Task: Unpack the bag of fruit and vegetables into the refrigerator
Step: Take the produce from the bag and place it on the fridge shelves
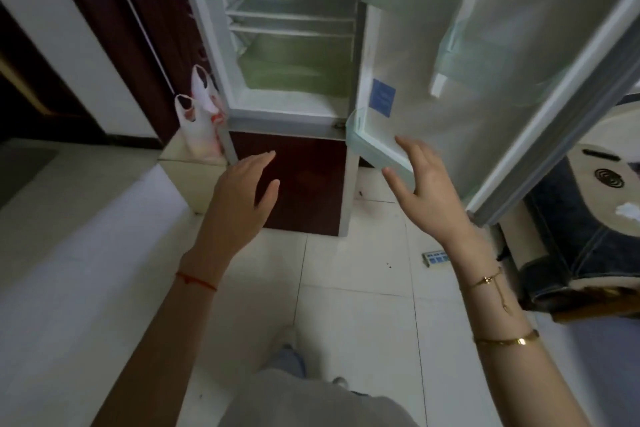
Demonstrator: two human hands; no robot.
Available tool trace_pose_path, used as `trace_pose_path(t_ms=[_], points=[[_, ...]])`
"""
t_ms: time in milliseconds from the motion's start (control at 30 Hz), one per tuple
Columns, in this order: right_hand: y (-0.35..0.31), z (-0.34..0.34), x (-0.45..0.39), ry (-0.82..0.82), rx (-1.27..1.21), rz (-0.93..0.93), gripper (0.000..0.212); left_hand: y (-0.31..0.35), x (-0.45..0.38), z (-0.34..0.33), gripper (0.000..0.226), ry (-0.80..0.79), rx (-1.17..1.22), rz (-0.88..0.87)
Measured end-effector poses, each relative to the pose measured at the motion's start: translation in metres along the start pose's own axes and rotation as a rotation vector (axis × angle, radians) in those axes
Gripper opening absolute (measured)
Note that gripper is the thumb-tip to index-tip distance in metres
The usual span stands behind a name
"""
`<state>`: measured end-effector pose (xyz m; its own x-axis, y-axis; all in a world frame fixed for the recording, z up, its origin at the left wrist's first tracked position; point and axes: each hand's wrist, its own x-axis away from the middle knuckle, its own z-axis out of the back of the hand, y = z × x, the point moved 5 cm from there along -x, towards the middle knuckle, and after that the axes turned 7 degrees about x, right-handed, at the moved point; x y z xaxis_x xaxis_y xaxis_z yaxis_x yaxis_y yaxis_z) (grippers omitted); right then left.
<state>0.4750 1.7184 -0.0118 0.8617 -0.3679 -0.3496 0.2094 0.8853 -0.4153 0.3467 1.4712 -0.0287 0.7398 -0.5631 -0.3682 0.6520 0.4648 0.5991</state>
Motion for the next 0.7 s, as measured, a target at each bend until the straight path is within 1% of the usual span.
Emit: trace_pose_path(t_ms=[133, 233, 367, 567, 700], points=[[-0.024, -0.034, -0.008, -0.057, -0.054, 0.049, 0.053, -0.033, 0.026, 0.023, 0.043, 0.037, -0.036, 0.092], [-0.042, -0.061, -0.021, -0.106, -0.085, 0.078, 0.053, -0.062, 0.039, 0.038, 0.045, 0.062, -0.034, 0.194], [-0.070, -0.103, -0.043, -0.188, -0.100, 0.101, 0.055, -0.095, 0.044, 0.058, 0.044, 0.115, -0.013, 0.298], [-0.124, -0.168, -0.096, -0.274, -0.135, 0.143, 0.056, -0.164, 0.028, 0.093, 0.043, 0.158, -0.039, 0.366], [-0.165, -0.211, -0.134, -0.287, -0.166, 0.150, 0.055, -0.221, 0.007, 0.121, 0.042, 0.155, -0.073, 0.393]])
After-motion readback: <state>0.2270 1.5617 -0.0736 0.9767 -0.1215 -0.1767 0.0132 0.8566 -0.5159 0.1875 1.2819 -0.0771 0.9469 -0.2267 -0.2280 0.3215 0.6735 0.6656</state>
